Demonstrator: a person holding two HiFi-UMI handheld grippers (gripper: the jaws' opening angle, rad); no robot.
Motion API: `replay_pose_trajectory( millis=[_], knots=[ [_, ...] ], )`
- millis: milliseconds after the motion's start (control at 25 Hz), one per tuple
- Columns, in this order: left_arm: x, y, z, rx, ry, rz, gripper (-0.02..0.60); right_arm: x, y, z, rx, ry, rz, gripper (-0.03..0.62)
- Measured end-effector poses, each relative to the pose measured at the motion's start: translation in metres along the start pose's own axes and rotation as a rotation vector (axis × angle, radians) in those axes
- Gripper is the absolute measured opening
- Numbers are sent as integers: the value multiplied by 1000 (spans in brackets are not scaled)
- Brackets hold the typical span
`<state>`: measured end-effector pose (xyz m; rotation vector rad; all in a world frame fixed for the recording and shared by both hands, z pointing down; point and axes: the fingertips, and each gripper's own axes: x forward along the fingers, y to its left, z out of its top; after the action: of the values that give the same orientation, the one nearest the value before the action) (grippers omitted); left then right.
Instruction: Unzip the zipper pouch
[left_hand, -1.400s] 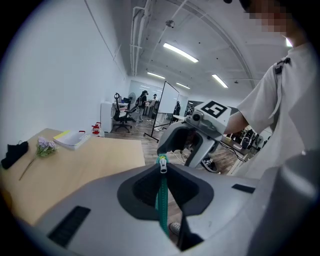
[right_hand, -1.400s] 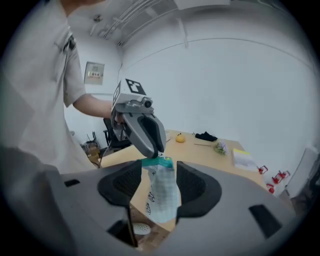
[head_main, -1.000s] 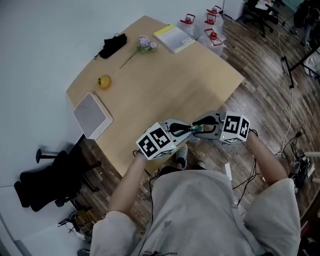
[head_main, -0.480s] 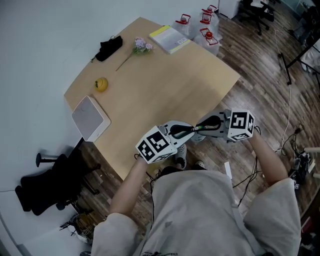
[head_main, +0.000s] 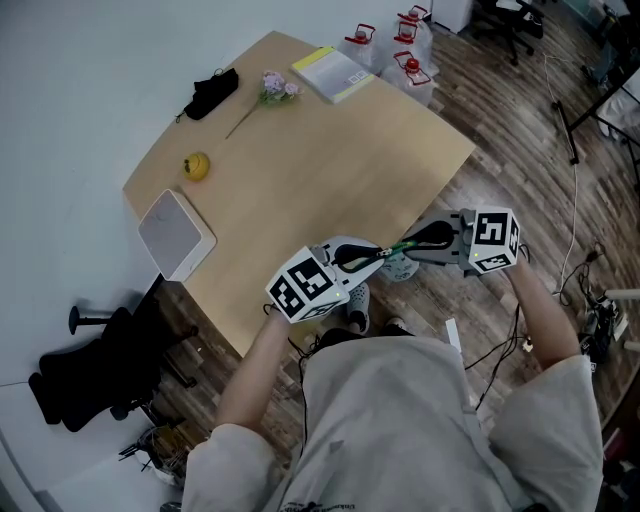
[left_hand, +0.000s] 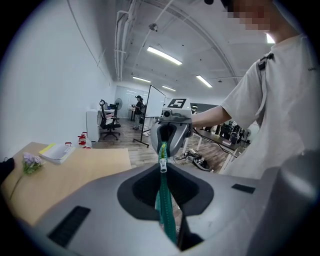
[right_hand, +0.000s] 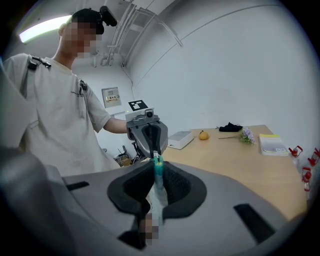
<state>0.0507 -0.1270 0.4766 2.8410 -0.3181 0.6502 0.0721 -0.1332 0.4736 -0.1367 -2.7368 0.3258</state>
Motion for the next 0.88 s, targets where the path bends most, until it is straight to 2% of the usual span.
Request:
replay_pose_trajectory(
  millis=[880],
  knots=[
    [-16,16,-25,10,84,16,51,-14,-11,0,-8,22,-55,57]
  ],
)
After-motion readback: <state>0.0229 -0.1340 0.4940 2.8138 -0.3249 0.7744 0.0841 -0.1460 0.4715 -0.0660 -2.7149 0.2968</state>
